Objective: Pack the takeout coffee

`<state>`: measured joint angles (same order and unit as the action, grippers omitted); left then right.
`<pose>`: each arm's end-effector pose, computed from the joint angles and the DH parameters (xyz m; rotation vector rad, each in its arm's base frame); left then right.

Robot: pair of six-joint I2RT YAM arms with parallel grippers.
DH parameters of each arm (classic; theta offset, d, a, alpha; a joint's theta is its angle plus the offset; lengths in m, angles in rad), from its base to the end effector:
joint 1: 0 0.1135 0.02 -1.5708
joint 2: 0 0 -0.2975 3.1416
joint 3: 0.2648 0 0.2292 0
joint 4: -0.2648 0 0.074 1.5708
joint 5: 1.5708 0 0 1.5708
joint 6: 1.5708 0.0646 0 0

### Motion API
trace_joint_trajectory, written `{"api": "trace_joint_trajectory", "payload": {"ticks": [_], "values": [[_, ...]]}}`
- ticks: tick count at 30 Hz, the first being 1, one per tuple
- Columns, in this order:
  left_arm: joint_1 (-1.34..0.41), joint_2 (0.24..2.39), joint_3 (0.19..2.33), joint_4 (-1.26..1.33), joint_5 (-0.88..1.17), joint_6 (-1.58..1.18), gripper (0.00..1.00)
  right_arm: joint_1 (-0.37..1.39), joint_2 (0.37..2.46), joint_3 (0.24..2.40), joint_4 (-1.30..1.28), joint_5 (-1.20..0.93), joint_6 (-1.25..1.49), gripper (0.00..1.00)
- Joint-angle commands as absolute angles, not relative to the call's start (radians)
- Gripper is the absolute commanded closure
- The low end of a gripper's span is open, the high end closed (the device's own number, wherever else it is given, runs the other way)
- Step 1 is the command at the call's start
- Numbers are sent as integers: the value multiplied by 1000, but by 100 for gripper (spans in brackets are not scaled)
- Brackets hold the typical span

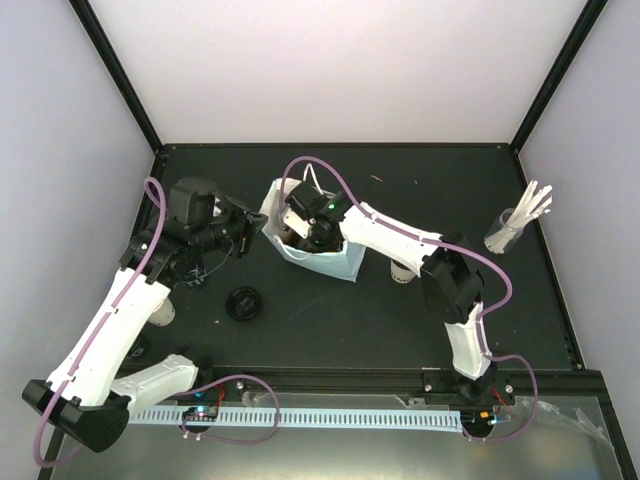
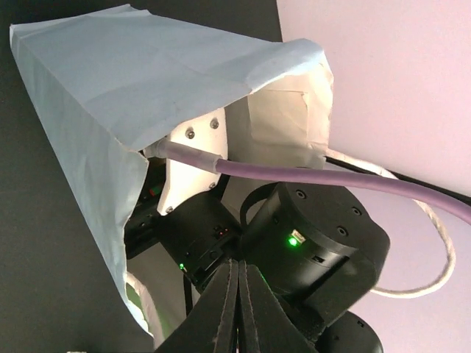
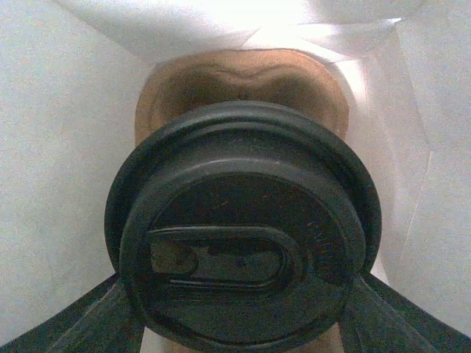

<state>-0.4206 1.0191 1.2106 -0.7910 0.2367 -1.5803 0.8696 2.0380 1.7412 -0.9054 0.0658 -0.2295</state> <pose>0.1606 -0.0885 0.3907 -1.2413 2.1823 -1.2741 0.2826 0.3281 0.2426 -1.4324 2.3713 0.0759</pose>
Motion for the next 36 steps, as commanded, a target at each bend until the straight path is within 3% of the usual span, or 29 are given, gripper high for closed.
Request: {"api": "trace_joint_trajectory", "payload": {"ticks": [1,5,9,13,18,27,31,35,36], "values": [[-426,1026,1186,-761,254,-1614,98,887,2128,1656,-1071,33,-209,56],[-426,1050,1191,-762,243,-1603,97,865,2146,1661,-1030,4,-256,55],[-426,1051,1192,-789,197,-1596,68,833,2165,1680,-1023,-17,-294,55],[-426,1073,1164,-772,206,-1602,49,822,2187,1693,-1016,14,-328,55],[-427,1116,1154,-745,234,-1596,47,809,2205,1675,-959,55,-349,55],[-428,1162,1138,-709,250,-1601,50,799,2246,1625,-838,213,-367,55],[-432,1191,1136,-674,275,-1601,70,799,2242,1577,-780,240,-381,55],[-437,1207,1137,-649,293,-1603,97,799,2248,1546,-744,266,-386,55],[-437,1209,1137,-645,294,-1604,98,799,2247,1538,-736,265,-390,55]]}}
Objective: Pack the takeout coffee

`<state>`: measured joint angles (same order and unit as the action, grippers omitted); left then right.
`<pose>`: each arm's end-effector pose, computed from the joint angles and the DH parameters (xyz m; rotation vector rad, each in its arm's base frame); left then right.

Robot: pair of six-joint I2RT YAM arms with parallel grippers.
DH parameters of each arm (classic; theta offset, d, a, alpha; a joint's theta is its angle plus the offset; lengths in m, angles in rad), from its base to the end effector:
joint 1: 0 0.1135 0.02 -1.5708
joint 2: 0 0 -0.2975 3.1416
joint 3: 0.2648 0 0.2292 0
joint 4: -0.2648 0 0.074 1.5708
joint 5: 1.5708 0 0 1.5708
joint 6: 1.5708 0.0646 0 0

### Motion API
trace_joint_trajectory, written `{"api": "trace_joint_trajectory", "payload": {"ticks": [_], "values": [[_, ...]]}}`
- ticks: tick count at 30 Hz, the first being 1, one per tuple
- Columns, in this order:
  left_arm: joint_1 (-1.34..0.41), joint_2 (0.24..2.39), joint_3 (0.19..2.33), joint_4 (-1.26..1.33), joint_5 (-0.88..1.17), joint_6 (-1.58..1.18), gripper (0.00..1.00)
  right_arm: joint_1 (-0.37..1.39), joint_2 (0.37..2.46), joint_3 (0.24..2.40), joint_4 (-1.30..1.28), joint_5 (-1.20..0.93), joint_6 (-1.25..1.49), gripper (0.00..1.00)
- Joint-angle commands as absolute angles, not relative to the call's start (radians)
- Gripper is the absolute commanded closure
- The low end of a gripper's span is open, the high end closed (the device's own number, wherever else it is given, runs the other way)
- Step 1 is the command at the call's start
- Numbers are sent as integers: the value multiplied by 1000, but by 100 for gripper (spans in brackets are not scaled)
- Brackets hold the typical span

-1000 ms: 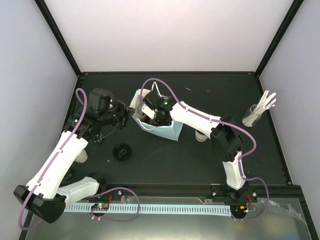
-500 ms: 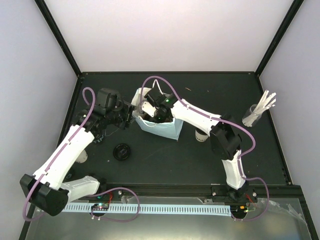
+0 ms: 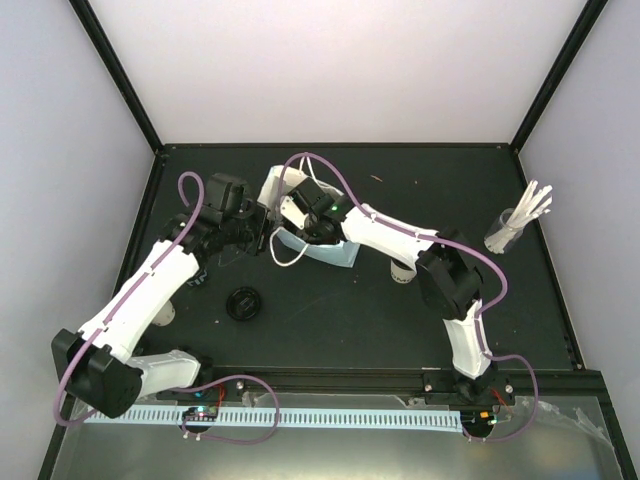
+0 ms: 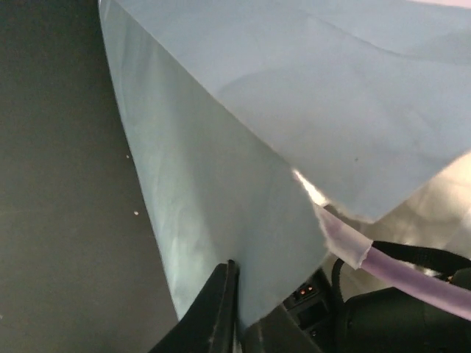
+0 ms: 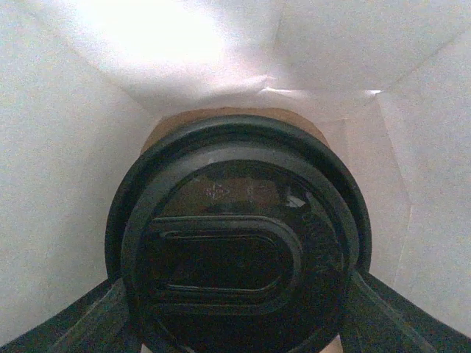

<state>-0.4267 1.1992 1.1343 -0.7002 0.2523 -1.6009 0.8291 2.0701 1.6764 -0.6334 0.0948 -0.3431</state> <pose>0.2074 -0.1120 0.3416 -1.3672 2.3169 -1.1519 0.3161 0.3360 0.2269 -1.4047 2.1778 0.0545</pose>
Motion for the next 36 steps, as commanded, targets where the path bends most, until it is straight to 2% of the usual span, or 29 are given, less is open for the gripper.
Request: {"api": "trace_joint_trajectory", "payload": {"ticks": [1,14,21,24,28,30,36], "values": [[-437,1209,1137,-644,294,-1606,98,799,2244,1530,-727,266,-394,55],[-440,1189,1147,-634,293,-1618,98,803,2184,1468,-627,382,-404,56],[-440,1177,1150,-643,290,-1619,98,805,2129,1508,-698,295,-367,49],[-440,1169,1144,-650,285,-1621,98,806,2065,1539,-739,207,-336,40],[-440,1153,1119,-641,289,-1638,98,807,1984,1580,-789,136,-288,12],[-439,1148,1108,-639,295,-1642,98,808,1952,1598,-806,111,-276,3],[-440,1131,1084,-639,303,-1646,98,823,1886,1625,-836,59,-262,0]]}}
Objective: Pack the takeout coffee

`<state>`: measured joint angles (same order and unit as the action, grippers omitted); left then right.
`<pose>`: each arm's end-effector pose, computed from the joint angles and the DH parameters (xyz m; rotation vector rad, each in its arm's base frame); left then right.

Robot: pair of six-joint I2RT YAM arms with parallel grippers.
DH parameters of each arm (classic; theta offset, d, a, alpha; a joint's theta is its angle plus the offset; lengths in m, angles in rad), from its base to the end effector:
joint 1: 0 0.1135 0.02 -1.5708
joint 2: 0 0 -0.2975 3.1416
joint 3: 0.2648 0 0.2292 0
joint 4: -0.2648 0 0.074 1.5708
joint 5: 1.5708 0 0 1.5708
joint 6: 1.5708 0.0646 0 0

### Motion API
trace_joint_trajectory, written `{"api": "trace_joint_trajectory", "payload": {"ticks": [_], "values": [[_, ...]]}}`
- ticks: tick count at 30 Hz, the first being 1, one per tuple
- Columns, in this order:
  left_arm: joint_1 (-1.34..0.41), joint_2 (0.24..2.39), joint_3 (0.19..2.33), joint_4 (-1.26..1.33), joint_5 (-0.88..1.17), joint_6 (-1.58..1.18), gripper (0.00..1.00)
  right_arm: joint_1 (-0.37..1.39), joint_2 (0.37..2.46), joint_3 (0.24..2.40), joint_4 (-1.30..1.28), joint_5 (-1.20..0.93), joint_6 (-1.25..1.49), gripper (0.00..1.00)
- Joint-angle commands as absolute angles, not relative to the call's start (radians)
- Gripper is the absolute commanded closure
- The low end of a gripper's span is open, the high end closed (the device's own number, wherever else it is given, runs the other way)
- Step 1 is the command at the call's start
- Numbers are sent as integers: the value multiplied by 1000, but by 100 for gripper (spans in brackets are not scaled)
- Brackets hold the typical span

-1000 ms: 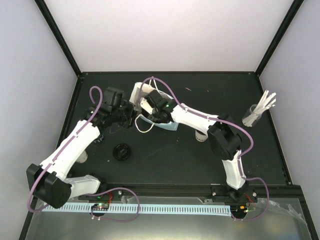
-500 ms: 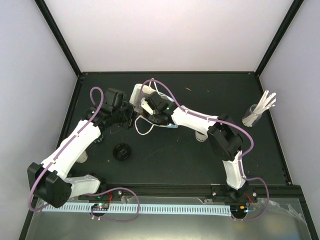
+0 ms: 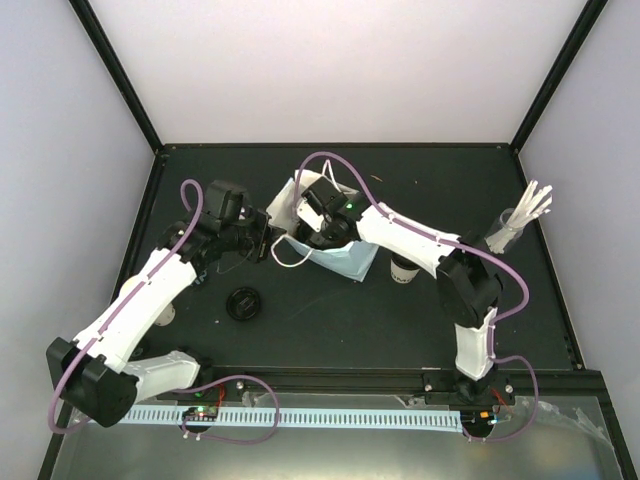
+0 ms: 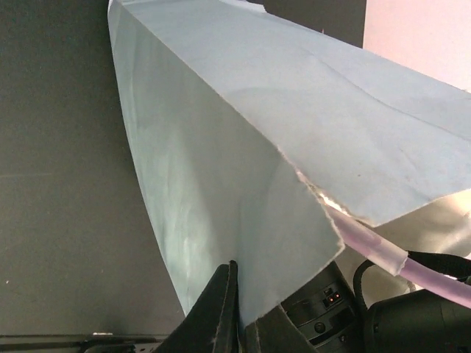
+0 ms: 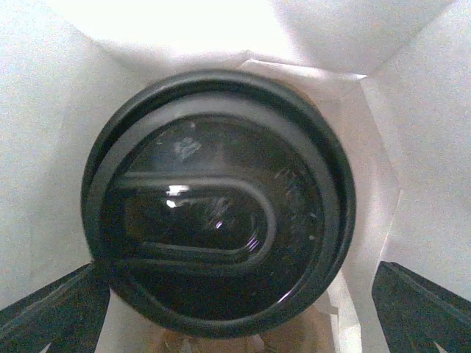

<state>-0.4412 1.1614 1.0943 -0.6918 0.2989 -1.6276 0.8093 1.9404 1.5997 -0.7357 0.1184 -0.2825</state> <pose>0.1952 -0.1132 0.3380 -1.3716 2.3486 -1.2116 0.2964 0.2999 0.2519 -1.3340 2.2718 0.0223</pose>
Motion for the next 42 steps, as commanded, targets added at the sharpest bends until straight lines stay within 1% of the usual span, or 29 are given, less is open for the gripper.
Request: {"api": "trace_joint_trajectory", "payload": {"ticks": [1,9,11,17,22,28,34,39,42], "values": [[-440,1128,1081,-640,304,-1646,98,825,1881,1626,-839,57,-257,0],[-444,1124,1075,-642,308,-1641,97,858,1839,1636,-808,90,-202,0],[-447,1128,1079,-641,311,-1641,97,882,1847,1662,-812,148,-204,0],[-453,1127,1077,-658,298,-1635,98,896,1835,1776,-845,149,-173,0],[-452,1110,1074,-669,270,-1634,98,895,1788,1860,-868,201,-130,0],[-453,1102,1080,-672,249,-1621,98,894,1735,1861,-875,117,-89,0],[-453,1097,1057,-672,248,-1613,98,894,1676,1807,-798,26,-32,1],[-449,1076,1051,-682,221,-1606,98,891,1625,1765,-737,-54,18,4],[-447,1067,1049,-686,212,-1602,98,891,1618,1774,-739,-93,42,7]]}}
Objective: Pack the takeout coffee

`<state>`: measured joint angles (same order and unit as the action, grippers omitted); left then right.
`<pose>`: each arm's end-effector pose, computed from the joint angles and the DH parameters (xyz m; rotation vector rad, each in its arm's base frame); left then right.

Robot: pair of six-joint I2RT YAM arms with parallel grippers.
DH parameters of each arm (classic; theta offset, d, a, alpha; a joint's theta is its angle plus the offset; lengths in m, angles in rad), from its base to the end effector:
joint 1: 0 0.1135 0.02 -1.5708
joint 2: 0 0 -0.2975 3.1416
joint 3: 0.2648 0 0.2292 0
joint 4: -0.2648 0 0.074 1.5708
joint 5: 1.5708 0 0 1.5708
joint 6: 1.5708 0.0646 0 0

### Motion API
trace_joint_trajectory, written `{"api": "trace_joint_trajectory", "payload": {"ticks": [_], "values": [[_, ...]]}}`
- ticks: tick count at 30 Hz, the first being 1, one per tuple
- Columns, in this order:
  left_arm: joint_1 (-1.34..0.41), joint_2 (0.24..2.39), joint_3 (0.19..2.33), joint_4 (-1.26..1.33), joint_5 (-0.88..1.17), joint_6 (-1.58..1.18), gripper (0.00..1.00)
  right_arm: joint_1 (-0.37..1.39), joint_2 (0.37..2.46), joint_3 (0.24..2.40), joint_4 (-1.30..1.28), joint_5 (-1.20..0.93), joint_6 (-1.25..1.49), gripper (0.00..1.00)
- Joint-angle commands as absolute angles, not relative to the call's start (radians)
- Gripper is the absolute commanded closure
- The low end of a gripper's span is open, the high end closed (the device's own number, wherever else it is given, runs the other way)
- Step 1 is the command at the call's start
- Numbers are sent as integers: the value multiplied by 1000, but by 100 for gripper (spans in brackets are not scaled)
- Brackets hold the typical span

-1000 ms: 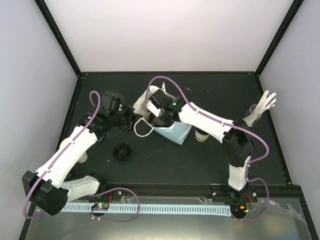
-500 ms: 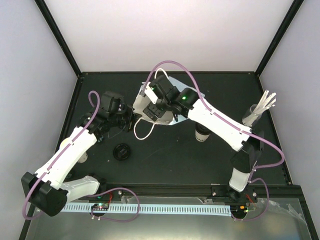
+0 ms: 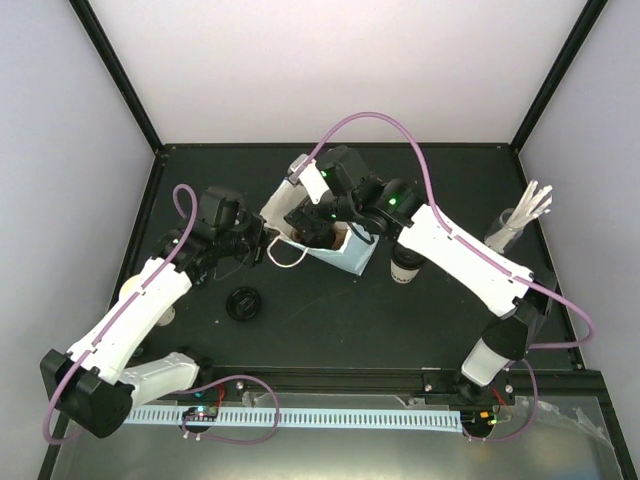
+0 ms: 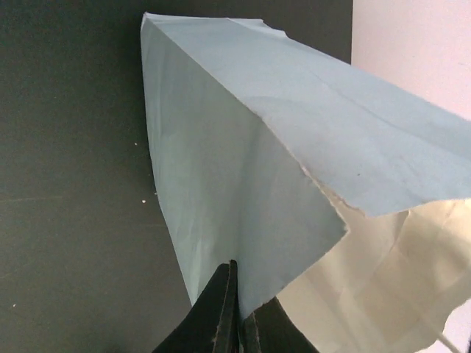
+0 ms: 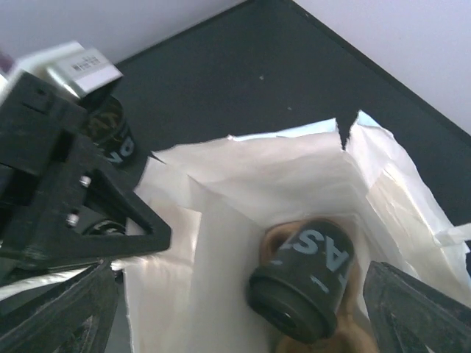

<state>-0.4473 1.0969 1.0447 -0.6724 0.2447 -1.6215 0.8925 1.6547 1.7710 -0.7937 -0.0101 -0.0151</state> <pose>0.1831 -0.1052 0.3360 -1.3487 2.2926 -1.1948 0.2289 0.2851 0.4083 -1.0102 2.0586 0.4770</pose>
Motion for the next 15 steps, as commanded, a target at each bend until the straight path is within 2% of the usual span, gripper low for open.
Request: {"api": "trace_joint_trajectory", "payload": {"ticks": [1,9,15], "values": [[-446,1065,1050,-689,212,-1602,99,893,1616,1783,-746,-106,49,8],[-445,1049,1017,-695,249,-1573,98,892,1509,1775,-797,-64,7,9],[-448,980,912,-697,299,-1557,99,893,1350,1616,-765,64,-12,11]]}}
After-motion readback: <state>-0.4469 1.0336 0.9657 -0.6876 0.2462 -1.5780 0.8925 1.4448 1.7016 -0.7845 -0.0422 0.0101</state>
